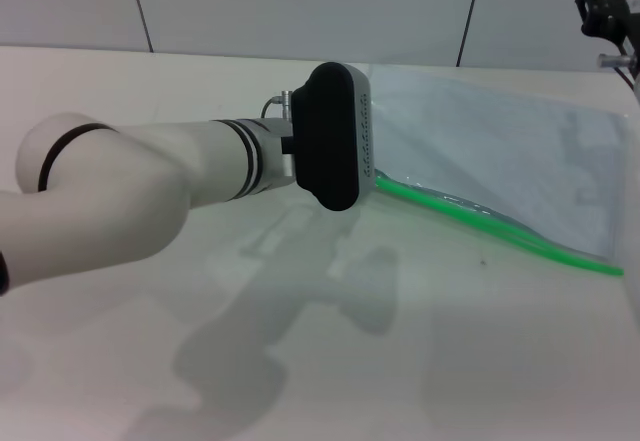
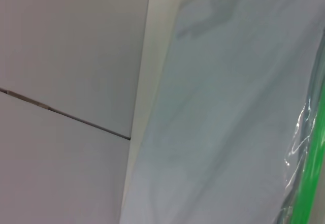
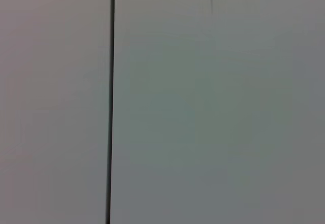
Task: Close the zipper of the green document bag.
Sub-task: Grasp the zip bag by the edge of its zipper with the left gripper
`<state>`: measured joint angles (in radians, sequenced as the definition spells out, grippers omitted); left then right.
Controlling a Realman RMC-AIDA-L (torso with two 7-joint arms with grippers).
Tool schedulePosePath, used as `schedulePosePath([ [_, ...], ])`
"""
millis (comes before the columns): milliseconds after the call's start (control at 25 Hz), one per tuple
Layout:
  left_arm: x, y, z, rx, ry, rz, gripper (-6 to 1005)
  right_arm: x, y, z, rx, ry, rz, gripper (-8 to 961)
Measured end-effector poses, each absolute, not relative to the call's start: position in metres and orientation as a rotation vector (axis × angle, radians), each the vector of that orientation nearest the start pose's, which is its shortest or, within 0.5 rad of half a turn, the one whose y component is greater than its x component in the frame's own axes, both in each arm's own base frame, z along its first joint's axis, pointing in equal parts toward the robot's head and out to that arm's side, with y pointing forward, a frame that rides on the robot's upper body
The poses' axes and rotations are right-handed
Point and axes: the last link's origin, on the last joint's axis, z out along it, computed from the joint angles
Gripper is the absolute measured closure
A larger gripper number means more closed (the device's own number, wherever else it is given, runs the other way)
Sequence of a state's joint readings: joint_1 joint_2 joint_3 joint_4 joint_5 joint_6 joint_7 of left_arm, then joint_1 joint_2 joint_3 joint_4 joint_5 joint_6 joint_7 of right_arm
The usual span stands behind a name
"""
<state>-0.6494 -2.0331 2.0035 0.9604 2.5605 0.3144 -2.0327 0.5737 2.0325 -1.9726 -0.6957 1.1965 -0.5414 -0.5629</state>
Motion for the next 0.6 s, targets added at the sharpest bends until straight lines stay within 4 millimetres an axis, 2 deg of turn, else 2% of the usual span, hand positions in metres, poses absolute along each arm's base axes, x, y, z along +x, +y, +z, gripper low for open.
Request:
schedulePosePath([
  [280, -0.159, 0.401, -0.103, -2.357, 0.509, 0.313, 148, 0.231, 0.437, -0.005, -1.571, 0.608, 0.522, 413],
  [600, -0.155, 0.396, -0.101, -2.356, 0.505, 0.285, 156, 0.234, 0.436, -0.005, -1.57, 0.61, 0.517, 415],
])
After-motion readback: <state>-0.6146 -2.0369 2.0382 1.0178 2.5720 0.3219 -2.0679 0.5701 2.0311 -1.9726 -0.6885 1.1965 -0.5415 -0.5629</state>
